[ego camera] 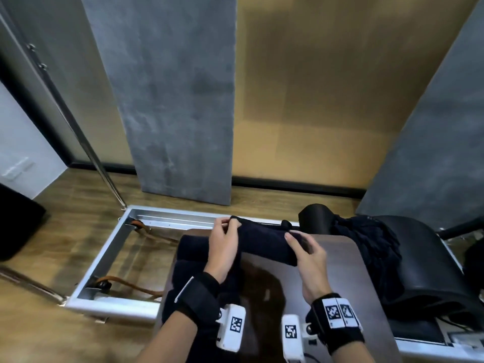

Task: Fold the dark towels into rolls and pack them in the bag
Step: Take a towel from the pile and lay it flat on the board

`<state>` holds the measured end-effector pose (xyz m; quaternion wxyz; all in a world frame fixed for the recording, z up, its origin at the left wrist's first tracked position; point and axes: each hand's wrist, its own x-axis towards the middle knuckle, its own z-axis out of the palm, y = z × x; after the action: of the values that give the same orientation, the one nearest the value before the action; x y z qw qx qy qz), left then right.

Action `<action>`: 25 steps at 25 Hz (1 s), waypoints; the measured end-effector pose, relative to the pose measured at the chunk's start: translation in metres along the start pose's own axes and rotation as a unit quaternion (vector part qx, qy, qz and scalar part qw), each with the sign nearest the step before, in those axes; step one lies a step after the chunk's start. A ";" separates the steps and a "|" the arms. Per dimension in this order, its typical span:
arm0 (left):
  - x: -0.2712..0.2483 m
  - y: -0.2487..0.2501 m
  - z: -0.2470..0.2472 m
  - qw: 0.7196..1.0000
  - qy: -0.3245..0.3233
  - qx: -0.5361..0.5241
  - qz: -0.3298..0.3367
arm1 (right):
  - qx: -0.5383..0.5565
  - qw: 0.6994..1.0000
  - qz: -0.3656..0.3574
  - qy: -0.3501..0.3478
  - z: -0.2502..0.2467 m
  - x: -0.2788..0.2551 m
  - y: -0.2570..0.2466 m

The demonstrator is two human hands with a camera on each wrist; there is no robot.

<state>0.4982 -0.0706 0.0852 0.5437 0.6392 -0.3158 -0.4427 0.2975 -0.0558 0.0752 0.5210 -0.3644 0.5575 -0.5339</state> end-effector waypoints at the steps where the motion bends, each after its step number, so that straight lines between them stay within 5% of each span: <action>1: 0.005 0.001 -0.022 1.000 0.020 -0.012 0.006 | -0.001 1.000 0.006 -0.011 0.023 -0.003 0.001; 5: 0.025 -0.014 -0.098 0.997 0.072 -0.005 0.021 | -0.051 0.997 0.042 -0.032 0.095 -0.012 0.021; 9: 0.032 -0.050 -0.137 0.995 0.036 0.093 -0.010 | -0.161 0.984 0.055 -0.051 0.123 -0.027 0.051; 13: 0.022 -0.061 -0.141 0.995 0.009 0.102 0.018 | -0.192 0.980 0.051 -0.012 0.120 -0.044 0.064; 21: 0.004 -0.054 -0.139 0.996 -0.040 0.072 -0.017 | -0.209 0.975 0.058 -0.055 0.131 -0.052 0.063; 25: -0.023 -0.032 -0.127 0.950 0.097 0.247 0.166 | -0.183 0.977 0.077 -0.071 0.100 -0.058 0.053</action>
<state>0.6021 0.0098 0.0610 0.4629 0.7320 -0.4625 -0.1900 0.4137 -0.0130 0.0458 0.5231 -0.4467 0.6338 -0.3537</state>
